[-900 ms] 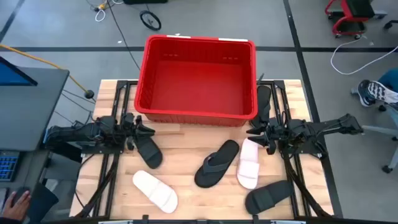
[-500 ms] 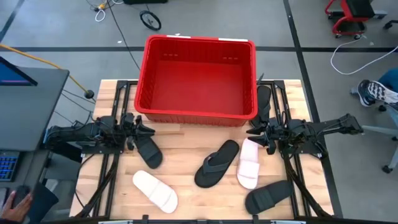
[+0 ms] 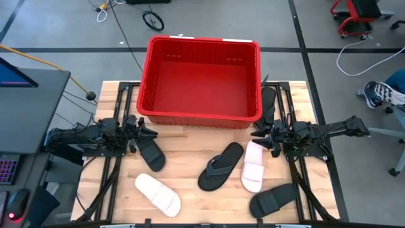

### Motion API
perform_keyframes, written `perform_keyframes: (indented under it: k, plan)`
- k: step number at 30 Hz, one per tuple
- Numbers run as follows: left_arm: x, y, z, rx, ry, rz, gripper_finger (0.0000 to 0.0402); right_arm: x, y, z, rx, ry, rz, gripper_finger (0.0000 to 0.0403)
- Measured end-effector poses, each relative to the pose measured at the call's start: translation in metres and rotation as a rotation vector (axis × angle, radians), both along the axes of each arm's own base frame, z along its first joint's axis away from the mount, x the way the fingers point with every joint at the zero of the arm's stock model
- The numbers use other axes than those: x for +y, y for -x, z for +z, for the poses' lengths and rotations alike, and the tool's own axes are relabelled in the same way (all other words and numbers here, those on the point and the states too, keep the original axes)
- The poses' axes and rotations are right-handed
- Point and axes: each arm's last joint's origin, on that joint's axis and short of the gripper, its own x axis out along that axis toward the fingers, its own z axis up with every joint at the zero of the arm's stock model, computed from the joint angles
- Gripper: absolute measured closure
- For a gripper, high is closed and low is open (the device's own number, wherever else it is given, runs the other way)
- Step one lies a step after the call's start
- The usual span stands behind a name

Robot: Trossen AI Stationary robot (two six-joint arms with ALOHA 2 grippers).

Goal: Pick and place slides into bin

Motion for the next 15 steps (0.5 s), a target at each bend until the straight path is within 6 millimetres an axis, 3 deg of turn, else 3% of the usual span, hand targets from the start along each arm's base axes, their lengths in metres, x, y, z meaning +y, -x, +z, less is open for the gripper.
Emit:
perform_keyframes:
  k: [15]
  plan:
    - [0.0, 0.0, 0.0, 0.0, 0.0, 0.0, 0.032, 0.0, 0.0, 0.0, 0.0, 0.0, 0.0, 0.0223]
